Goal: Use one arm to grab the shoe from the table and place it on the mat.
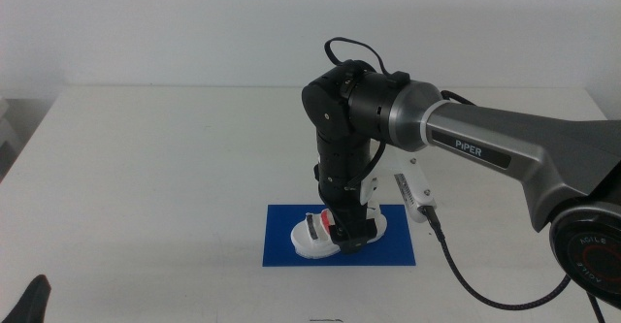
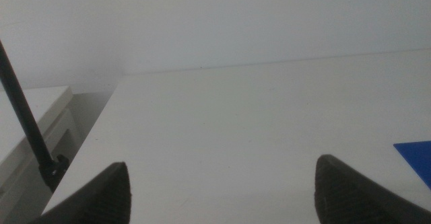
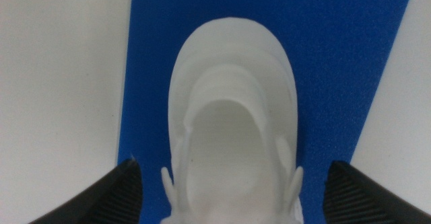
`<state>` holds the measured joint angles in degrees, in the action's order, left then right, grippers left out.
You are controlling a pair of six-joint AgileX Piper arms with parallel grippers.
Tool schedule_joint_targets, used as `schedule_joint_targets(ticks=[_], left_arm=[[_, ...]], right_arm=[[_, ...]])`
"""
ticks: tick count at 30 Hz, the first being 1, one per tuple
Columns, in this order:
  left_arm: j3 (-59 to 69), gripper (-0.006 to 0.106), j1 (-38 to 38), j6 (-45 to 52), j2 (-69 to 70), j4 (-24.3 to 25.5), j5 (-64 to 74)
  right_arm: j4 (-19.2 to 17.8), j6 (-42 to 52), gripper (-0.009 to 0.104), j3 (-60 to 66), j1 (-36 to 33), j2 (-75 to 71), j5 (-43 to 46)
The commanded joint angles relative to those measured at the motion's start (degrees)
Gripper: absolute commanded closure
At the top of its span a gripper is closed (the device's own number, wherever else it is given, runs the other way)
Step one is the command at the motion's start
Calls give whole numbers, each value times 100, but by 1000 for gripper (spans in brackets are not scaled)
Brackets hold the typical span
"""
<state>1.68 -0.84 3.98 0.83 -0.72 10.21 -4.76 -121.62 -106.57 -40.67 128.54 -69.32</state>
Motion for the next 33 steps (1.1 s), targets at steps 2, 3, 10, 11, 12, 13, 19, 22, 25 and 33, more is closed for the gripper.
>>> schedule_joint_targets(ticks=[2, 3, 10, 11, 12, 13, 19, 22, 25, 33], left_arm=[[-19, 7, -28, -84, 107, -49, -475], [-19, 7, -28, -84, 107, -49, -475], [-19, 7, -28, -84, 107, -49, -475], [-19, 7, -28, -84, 107, -49, -475], [-19, 7, -28, -84, 107, -49, -475], [-19, 7, -28, -84, 107, -49, -475], [-19, 7, -28, -84, 107, -49, -475], [-19, 7, -28, -84, 107, -49, -475], [-19, 7, -28, -84, 107, -49, -475], [-19, 7, -28, -84, 107, -49, -475]], right_arm=[[-6, -99, 1, -116, 43, -447, -353], [60, -99, 1, -139, 43, -507, -424], [291, 105, 1, -163, 43, -1317, -517], [263, 301, 1, -163, 43, -1444, -517], [225, 628, 1, -163, 43, -1603, -517], [145, 1043, 1, -163, 43, -1776, -517], [-835, 5701, 1, -163, 43, -2712, -517], [-1224, 7863, 1, -163, 43, -3009, -511], [-1605, 9546, 1, -163, 43, -3172, -507], [-1036, 11423, 1, 152, 512, -4047, 13]])
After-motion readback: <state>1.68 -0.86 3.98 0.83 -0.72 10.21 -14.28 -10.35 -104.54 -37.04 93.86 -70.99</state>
